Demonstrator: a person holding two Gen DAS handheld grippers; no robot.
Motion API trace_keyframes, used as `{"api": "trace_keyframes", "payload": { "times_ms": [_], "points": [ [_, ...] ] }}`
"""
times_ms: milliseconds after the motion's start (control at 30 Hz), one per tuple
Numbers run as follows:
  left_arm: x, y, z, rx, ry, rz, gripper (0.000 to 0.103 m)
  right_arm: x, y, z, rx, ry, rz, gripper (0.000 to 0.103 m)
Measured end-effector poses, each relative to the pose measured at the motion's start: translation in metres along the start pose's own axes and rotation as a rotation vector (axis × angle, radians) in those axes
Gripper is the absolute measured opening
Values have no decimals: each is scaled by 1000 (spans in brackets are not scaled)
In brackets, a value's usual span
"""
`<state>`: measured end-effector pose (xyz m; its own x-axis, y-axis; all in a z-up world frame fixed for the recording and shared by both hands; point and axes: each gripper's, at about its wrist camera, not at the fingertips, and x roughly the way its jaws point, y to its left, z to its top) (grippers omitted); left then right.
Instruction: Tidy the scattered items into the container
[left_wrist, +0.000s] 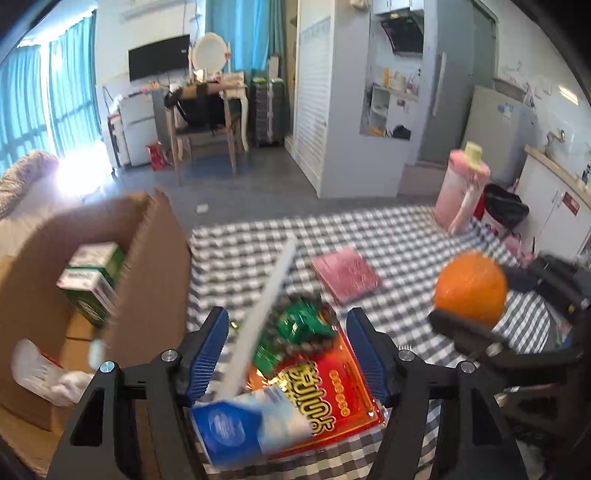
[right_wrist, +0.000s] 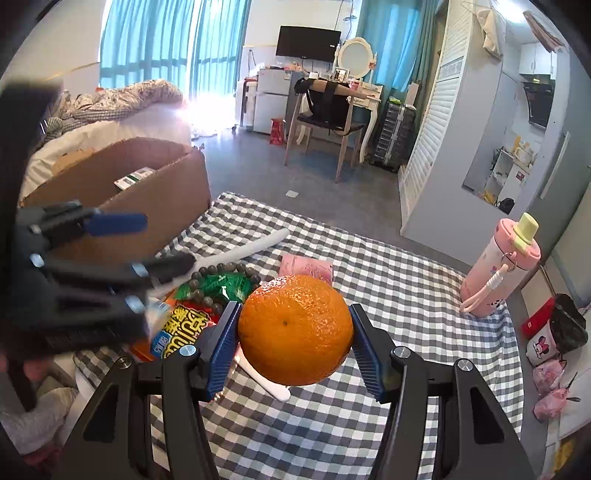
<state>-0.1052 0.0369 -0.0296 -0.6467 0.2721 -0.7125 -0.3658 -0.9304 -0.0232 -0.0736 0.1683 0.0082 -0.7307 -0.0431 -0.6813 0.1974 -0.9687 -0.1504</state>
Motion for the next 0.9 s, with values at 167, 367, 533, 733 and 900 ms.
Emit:
{"api": "trace_keyframes", "payload": {
  "times_ms": [167,367,533,733,900],
  "points": [
    [12,-3,-21,7,61,13,69,1,-11,-5,14,13,-16,57],
    [19,5,-31,-13,92,5,69,11,-16,-9,33,34,0,57],
    [29,-1,-21,-26,87,-72,69,14,-13,-12,35,38,16,57],
    [65,3,-13,-76,154,-73,28,13,-23,-17,54,43,0,57],
    [66,15,-10,-132,155,-109,13,16,-32,-19,76,49,-15,57]
  ]
}}
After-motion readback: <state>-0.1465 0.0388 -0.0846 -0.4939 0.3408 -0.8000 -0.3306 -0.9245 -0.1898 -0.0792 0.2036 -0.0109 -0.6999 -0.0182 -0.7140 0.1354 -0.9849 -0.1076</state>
